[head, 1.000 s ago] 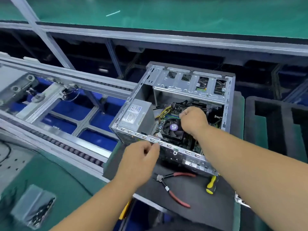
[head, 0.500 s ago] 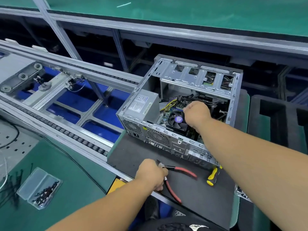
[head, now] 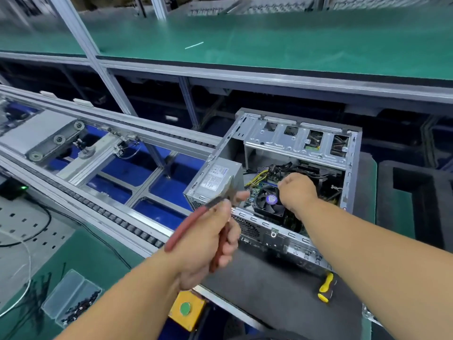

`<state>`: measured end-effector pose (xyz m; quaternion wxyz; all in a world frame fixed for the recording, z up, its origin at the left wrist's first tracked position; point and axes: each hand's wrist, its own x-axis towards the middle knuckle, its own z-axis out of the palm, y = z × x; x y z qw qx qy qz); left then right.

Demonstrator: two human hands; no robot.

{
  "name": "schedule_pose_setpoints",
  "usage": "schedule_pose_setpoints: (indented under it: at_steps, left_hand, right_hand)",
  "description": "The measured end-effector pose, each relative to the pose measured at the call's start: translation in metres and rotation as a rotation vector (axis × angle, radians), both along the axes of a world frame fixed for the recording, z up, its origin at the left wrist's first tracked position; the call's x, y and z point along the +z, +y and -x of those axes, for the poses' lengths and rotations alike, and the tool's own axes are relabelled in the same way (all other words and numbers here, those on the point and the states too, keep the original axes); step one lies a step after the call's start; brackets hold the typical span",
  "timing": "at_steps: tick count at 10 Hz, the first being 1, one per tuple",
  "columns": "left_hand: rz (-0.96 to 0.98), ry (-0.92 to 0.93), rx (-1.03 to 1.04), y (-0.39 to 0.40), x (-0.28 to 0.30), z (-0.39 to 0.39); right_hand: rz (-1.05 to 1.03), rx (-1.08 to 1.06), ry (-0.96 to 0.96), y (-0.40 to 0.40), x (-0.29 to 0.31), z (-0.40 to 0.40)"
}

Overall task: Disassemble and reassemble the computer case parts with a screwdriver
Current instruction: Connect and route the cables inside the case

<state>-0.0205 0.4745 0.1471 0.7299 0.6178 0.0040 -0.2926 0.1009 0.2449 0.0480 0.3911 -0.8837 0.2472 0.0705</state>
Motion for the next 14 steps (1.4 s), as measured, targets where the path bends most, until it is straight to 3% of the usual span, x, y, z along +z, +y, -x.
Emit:
schedule_pose_setpoints:
  at_steps: [1,2,3,4,5,7,9,11,14]
  left_hand:
    - [0.009,0.124,-0.044,-0.016,0.022,-0.053]
    - [-0.179,0.114,-0.07,-0.038,0.026,-0.101]
    - [-0.491,-0.062,-0.15,-0.054,0.016,-0.131]
    - [-0.557,-0.028,-0.25,-0.067,0.0,-0.162]
    - [-0.623,0.158,-0.277,-0.075,-0.004,-0.179]
    - [-0.737,0.36,-0.697,-0.096,-0.009,-0.203]
    - [-0.829,0.423,-0.696,-0.12,-0.023,-0.218]
    - [-1.055,0.323,-0.689,-0.127,-0.024,-0.236]
    - [-1.04,0.32,-0.777,-0.131,-0.028,-0.246]
  right_hand:
    - [-0.04,-0.019,-0.009,0.001,0.002,0.002]
    - [-0.055,-0.059,-0.016,-0.002,0.001,0.001]
    - [-0.082,-0.101,-0.032,-0.004,0.004,0.0]
    - [-0.112,-0.122,-0.038,-0.005,0.003,0.002]
    - [-0.145,-0.15,-0.051,-0.009,-0.001,-0.001]
    - [-0.2,-0.215,-0.048,-0.008,-0.004,-0.002]
    - [-0.276,-0.274,-0.072,-0.008,-0.003,0.0]
    - [-0.295,-0.254,-0.063,-0.01,-0.002,-0.001]
    - [-0.336,-0.284,-0.089,-0.009,-0.012,-0.004]
